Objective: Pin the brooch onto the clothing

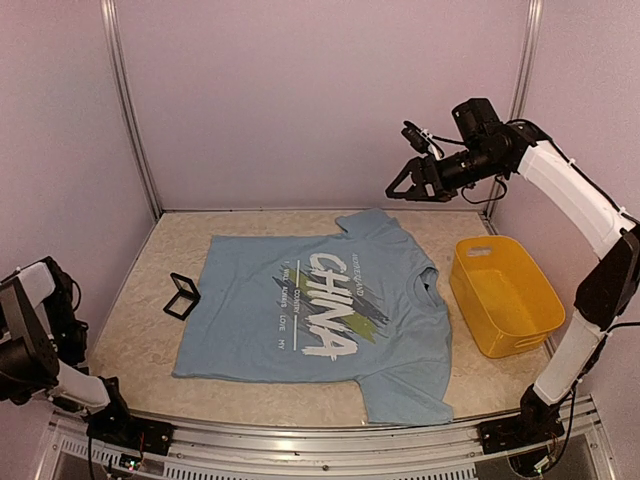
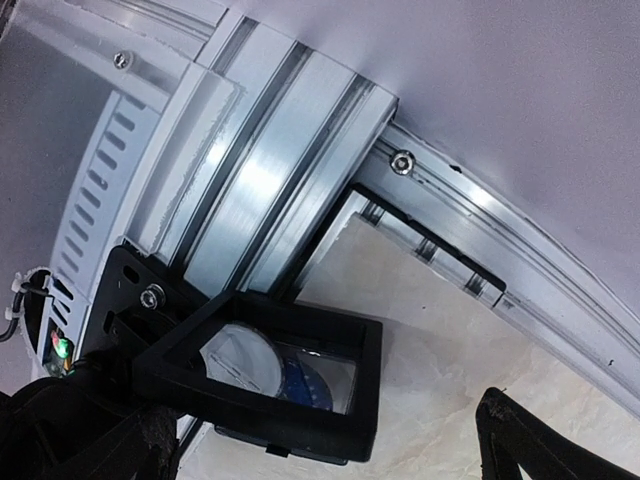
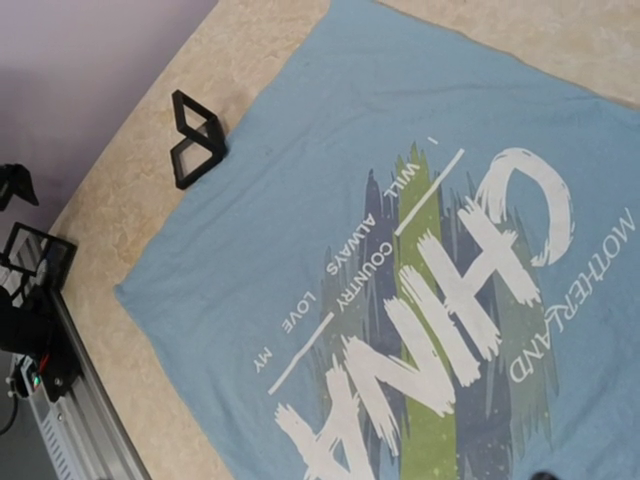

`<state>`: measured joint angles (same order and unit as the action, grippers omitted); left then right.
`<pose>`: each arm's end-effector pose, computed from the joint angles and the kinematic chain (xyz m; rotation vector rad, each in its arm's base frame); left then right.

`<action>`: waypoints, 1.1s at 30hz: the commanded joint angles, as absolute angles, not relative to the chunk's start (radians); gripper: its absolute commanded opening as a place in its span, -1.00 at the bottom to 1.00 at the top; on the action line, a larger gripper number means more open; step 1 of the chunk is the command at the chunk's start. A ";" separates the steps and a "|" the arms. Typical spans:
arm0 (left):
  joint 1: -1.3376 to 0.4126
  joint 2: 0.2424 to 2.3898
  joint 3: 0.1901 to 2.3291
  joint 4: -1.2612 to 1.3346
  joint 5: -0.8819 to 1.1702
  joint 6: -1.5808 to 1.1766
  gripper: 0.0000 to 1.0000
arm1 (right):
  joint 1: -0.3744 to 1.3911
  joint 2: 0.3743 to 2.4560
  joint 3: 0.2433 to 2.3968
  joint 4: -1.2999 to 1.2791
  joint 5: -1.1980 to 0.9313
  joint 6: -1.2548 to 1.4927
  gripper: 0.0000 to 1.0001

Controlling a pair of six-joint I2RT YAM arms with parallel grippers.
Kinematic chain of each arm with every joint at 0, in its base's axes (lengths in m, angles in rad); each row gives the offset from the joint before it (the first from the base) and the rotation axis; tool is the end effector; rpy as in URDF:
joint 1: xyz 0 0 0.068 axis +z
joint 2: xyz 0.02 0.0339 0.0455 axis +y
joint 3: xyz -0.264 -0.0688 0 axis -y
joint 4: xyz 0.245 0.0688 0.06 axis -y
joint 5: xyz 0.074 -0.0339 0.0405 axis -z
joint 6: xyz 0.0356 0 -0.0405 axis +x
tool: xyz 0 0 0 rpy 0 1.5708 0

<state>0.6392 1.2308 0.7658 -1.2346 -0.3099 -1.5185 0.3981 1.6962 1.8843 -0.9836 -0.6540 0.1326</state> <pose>0.1251 0.1065 0.1991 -2.7017 1.4830 0.5202 0.3180 0.1572 0.4072 -0.6379 2.3016 1.0277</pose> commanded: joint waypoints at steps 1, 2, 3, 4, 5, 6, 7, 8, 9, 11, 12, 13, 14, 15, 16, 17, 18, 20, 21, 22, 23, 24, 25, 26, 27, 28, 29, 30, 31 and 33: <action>0.645 1.237 0.740 -1.213 -0.272 -1.515 0.98 | 0.394 1.700 1.917 -1.002 -0.649 0.131 0.72; 0.644 1.237 0.742 -1.214 -0.269 -1.517 0.98 | 0.393 1.699 1.917 -1.004 -0.650 0.131 0.72; 0.644 1.233 0.744 -1.211 -0.270 -1.515 0.98 | 0.394 1.700 1.918 -1.005 -0.650 0.131 0.72; 0.643 1.224 0.748 -1.210 -0.274 -1.516 0.98 | 0.394 1.701 1.919 -1.008 -0.649 0.129 0.72; 0.644 1.218 0.752 -1.212 -0.281 -1.523 0.98 | 0.394 1.700 1.919 -1.011 -0.648 0.129 0.72; 0.644 1.212 0.755 -1.211 -0.288 -1.526 0.98 | 0.393 1.701 1.919 -1.012 -0.647 0.128 0.72; 0.644 1.208 0.759 -1.210 -0.292 -1.526 0.98 | 0.393 1.701 1.919 -1.014 -0.646 0.127 0.72; 0.644 1.208 0.763 -1.212 -0.293 -1.524 0.98 | 0.393 1.701 1.919 -1.014 -0.646 0.127 0.72; 0.645 1.211 0.766 -1.214 -0.293 -1.522 0.97 | 0.393 1.701 1.918 -1.014 -0.646 0.127 0.72; 0.644 1.220 0.771 -1.223 -0.293 -1.523 0.96 | 0.393 1.702 1.918 -1.014 -0.646 0.126 0.72; 0.644 1.223 0.772 -1.229 -0.293 -1.528 0.95 | 0.393 1.704 1.920 -1.014 -0.647 0.125 0.72; 0.644 1.224 0.772 -1.238 -0.294 -1.535 0.92 | 0.393 1.706 1.923 -1.015 -0.648 0.125 0.72; 0.644 1.223 0.772 -1.243 -0.296 -1.541 0.90 | 0.393 1.708 1.927 -1.014 -0.647 0.124 0.72; 0.644 1.220 0.769 -1.242 -0.296 -1.546 0.89 | 0.393 1.709 1.929 -1.017 -0.647 0.123 0.72; 0.644 1.215 0.767 -1.241 -0.296 -1.550 0.87 | 0.393 1.709 1.931 -1.018 -0.647 0.122 0.72; 0.645 1.211 0.765 -1.242 -0.297 -1.556 0.84 | 0.393 1.710 1.932 -1.018 -0.647 0.121 0.72; 0.645 1.206 0.763 -1.242 -0.298 -1.558 0.81 | 0.393 1.710 1.932 -1.020 -0.647 0.120 0.72; 0.646 1.202 0.760 -1.250 -0.305 -1.564 0.78 | 0.393 1.709 1.931 -1.023 -0.649 0.117 0.72; 0.646 1.203 0.757 -1.254 -0.309 -1.564 0.78 | 0.393 1.707 1.931 -1.022 -0.649 0.115 0.72; 0.646 1.203 0.756 -1.261 -0.314 -1.566 0.77 | 0.393 1.706 1.930 -1.023 -0.648 0.116 0.72; 0.647 1.203 0.752 -1.267 -0.318 -1.569 0.77 | 0.393 1.705 1.930 -1.023 -0.647 0.115 0.72; 0.647 1.201 0.750 -1.274 -0.322 -1.574 0.77 | 0.393 1.706 1.929 -1.022 -0.647 0.114 0.72; 0.649 1.196 0.745 -1.275 -0.328 -1.578 0.75 | 0.393 1.706 1.931 -1.024 -0.647 0.114 0.72; 0.651 1.190 0.743 -1.278 -0.334 -1.584 0.73 | 0.393 1.706 1.933 -1.025 -0.647 0.113 0.72; 0.654 1.186 0.741 -1.281 -0.338 -1.587 0.70 | 0.394 1.706 1.934 -1.024 -0.647 0.113 0.72; 0.657 1.179 0.740 -1.281 -0.340 -1.589 0.69 | 0.393 1.706 1.935 -1.026 -0.648 0.113 0.72; 0.661 1.174 0.738 -1.278 -0.341 -1.590 0.66 | 0.393 1.704 1.935 -1.025 -0.647 0.112 0.72; 0.666 1.172 0.737 -1.278 -0.341 -1.591 0.62 | 0.394 1.703 1.934 -1.026 -0.647 0.111 0.73; 0.672 1.171 0.736 -1.278 -0.343 -1.590 0.59 | 0.394 1.702 1.934 -1.027 -0.646 0.110 0.73; 0.676 1.172 0.739 -1.278 -0.347 -1.583 0.50 | 0.394 1.702 1.934 -1.028 -0.645 0.109 0.73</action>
<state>0.6586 1.1843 0.7460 -1.2522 -0.3172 -1.5738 0.3981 1.7016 1.9064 -1.0054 -0.6498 0.1211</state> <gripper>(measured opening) 0.787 0.864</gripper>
